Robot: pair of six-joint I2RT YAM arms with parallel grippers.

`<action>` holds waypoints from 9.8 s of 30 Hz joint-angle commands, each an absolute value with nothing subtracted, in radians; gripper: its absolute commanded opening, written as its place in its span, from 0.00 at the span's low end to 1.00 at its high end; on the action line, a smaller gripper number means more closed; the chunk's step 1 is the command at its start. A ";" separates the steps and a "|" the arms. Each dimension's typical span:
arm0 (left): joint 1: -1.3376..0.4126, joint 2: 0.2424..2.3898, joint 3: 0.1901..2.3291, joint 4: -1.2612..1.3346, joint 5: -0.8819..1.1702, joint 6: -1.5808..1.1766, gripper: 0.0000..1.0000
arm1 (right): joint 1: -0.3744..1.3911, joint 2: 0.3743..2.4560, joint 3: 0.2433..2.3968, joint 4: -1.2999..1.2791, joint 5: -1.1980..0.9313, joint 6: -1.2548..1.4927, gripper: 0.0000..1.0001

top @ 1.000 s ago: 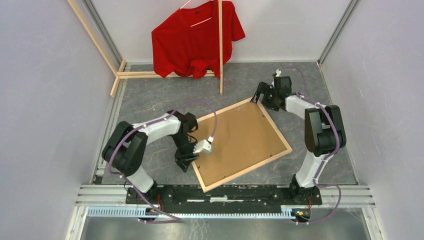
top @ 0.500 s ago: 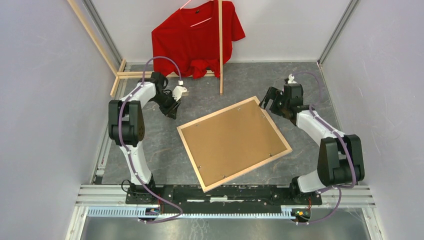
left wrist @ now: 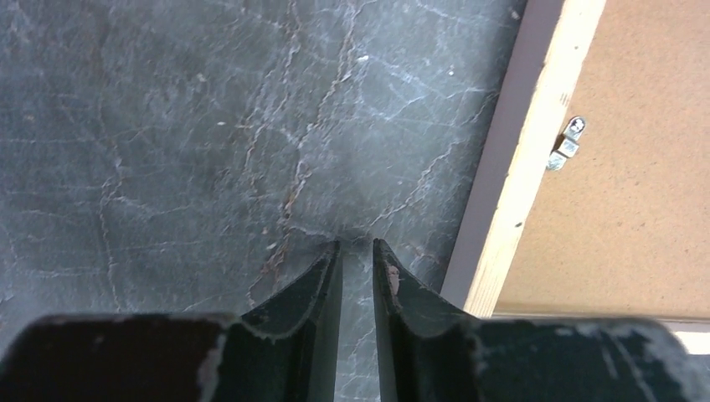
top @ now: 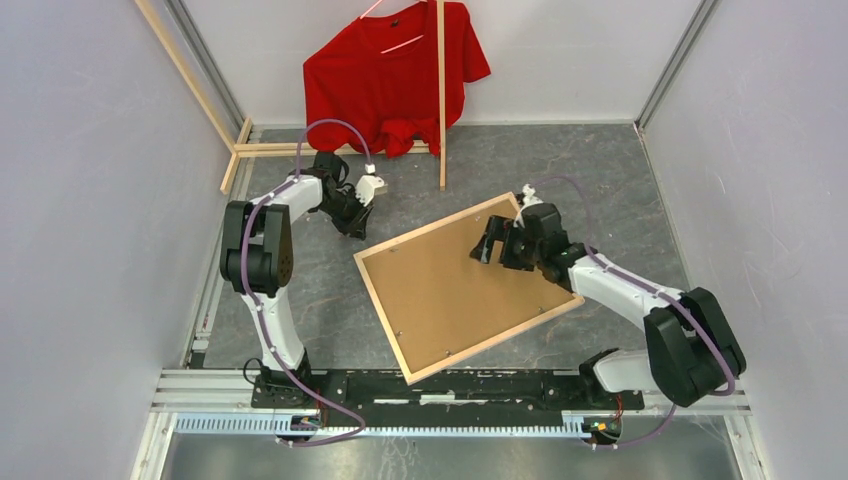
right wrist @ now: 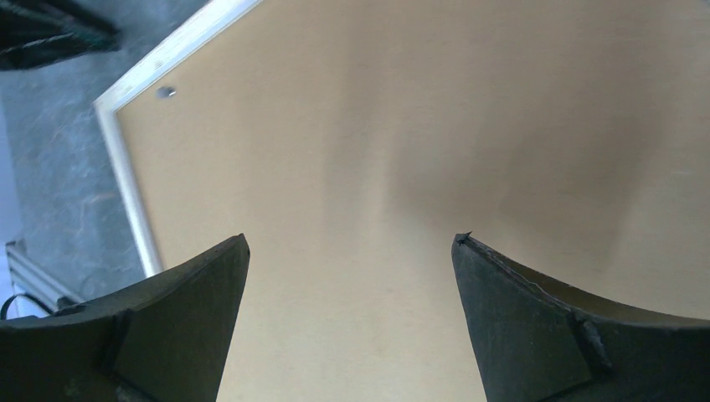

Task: Put the photo into the frame

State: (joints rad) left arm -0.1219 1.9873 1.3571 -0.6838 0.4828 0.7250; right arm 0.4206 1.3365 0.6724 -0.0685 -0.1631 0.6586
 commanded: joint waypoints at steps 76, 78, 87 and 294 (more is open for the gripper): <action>-0.158 1.881 1.094 -0.815 0.559 0.863 0.16 | 0.850 1.898 1.063 0.405 0.006 0.914 0.79; -0.157 1.878 1.096 -0.815 0.553 0.864 0.16 | 0.803 1.838 1.016 0.426 -0.027 0.916 0.81; -0.155 1.879 1.166 -0.815 0.557 0.831 0.16 | 0.575 1.671 0.871 0.360 -0.075 0.846 0.84; -0.347 2.163 1.582 -0.879 0.707 0.719 0.09 | 0.314 1.716 0.820 0.270 0.162 0.792 0.77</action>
